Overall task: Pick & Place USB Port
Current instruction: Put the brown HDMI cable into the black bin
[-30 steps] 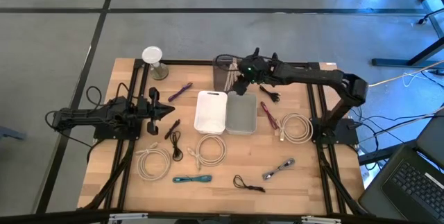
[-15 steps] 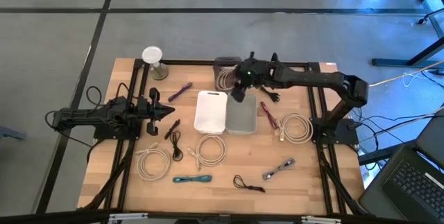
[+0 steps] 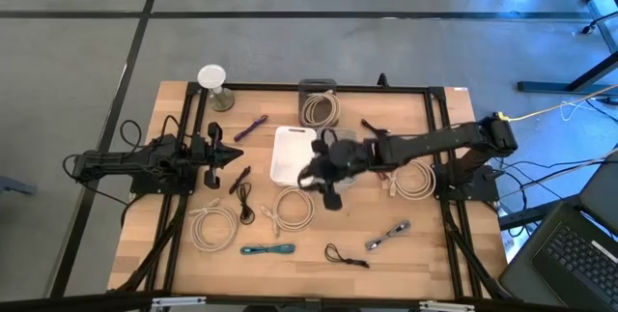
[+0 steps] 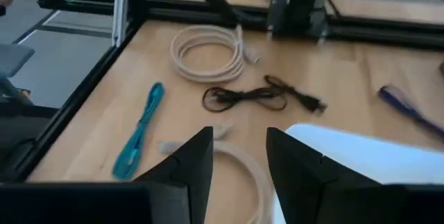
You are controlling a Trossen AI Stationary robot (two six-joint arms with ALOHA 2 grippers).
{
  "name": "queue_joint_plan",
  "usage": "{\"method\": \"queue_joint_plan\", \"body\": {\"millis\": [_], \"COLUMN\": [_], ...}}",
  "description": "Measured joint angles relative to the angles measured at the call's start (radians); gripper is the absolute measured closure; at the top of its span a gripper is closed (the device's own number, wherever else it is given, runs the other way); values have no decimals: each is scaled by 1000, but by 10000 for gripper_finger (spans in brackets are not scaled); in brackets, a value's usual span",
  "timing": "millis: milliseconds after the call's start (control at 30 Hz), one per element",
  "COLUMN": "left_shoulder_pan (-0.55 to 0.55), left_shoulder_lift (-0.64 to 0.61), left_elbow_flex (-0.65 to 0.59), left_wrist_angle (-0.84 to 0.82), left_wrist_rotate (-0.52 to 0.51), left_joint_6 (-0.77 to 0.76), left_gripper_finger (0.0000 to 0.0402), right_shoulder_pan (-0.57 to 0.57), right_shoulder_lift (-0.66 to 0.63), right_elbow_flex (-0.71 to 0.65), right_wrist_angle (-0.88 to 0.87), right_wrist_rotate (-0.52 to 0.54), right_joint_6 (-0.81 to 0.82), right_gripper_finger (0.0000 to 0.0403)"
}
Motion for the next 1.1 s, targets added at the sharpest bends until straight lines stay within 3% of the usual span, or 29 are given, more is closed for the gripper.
{"method": "queue_joint_plan", "body": {"millis": [167, 433, 800, 1100], "left_shoulder_pan": [0, 0, 0, 0], "left_shoulder_lift": [0, 0, 0, 0], "left_elbow_flex": [0, 0, 0, 0], "left_wrist_angle": [0, 9, 1, -1], "left_wrist_rotate": [0, -10, -10, -9], "left_joint_6": [1, 1, 2, 2], "left_gripper_finger": [398, 398, 398, 398], "right_shoulder_pan": [80, 122, 118, 131], "right_shoulder_lift": [44, 230, 404, 471], "right_elbow_flex": [0, 10, 212, 295], "right_wrist_angle": [-128, -123, -287, -297], "right_wrist_rotate": [9, 6, -40, -74], "right_joint_6": [126, 176, 128, 117], "right_gripper_finger": [266, 267, 267, 267]}}
